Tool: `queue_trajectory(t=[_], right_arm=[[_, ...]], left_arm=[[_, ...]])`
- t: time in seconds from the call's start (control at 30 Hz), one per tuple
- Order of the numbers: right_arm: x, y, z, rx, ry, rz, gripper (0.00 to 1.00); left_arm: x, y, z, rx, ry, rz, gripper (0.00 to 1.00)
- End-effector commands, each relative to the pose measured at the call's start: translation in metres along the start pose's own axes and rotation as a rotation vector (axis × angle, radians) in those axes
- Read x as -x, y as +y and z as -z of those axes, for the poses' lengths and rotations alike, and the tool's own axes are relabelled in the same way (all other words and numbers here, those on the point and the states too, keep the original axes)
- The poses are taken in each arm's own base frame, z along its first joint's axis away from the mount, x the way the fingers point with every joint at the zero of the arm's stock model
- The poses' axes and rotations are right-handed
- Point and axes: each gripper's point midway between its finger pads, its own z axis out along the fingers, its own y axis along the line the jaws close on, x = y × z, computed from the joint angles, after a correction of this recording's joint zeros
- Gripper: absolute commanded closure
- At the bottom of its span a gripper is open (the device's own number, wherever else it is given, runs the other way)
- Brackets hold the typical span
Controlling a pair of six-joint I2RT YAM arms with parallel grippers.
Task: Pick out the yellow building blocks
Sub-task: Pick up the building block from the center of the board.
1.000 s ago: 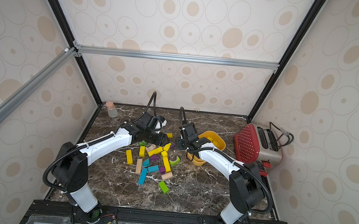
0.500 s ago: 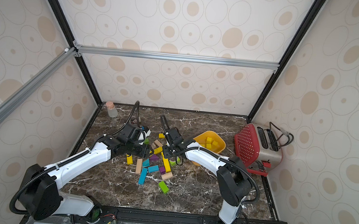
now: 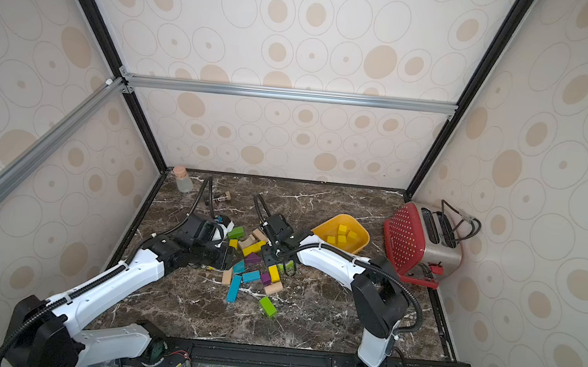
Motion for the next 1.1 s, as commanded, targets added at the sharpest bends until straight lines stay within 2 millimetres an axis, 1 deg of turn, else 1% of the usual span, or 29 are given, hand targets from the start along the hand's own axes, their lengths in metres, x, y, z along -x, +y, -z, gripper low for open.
queue_trajectory(t=[0.0, 0.17, 0.27, 0.43, 0.6, 0.73, 0.87, 1.0, 1.07], right_arm=[[-0.007, 0.001, 0.006, -0.003, -0.018, 0.029, 0.56], [-0.011, 0.000, 0.008, -0.021, -0.045, 0.079, 0.56], [-0.017, -0.002, 0.009, -0.032, -0.055, 0.071, 0.56], [-0.027, 0.002, 0.007, -0.014, -0.047, 0.026, 0.56], [-0.030, 0.005, 0.005, -0.031, -0.046, 0.045, 0.56], [-0.033, 0.002, 0.005, -0.052, -0.040, 0.056, 0.56], [-0.032, 0.002, 0.011, -0.055, -0.062, 0.059, 0.55], [-0.035, -0.002, 0.015, -0.074, -0.072, 0.068, 0.55], [-0.036, -0.003, 0.016, -0.079, -0.077, 0.072, 0.55]], left_arm=[[-0.009, 0.007, 0.003, 0.018, 0.004, 0.032, 0.40], [-0.012, 0.011, 0.013, 0.037, -0.029, 0.051, 0.39], [-0.016, 0.015, 0.016, 0.051, -0.055, 0.076, 0.39], [-0.029, 0.017, 0.009, 0.042, -0.038, 0.104, 0.38], [-0.029, 0.018, 0.006, 0.047, -0.024, 0.108, 0.38], [-0.027, 0.017, 0.006, 0.042, -0.025, 0.107, 0.39], [-0.026, 0.014, 0.009, 0.031, -0.014, 0.092, 0.38], [-0.030, 0.016, 0.011, 0.053, 0.016, 0.073, 0.38], [-0.033, 0.017, 0.008, 0.052, 0.026, 0.087, 0.38]])
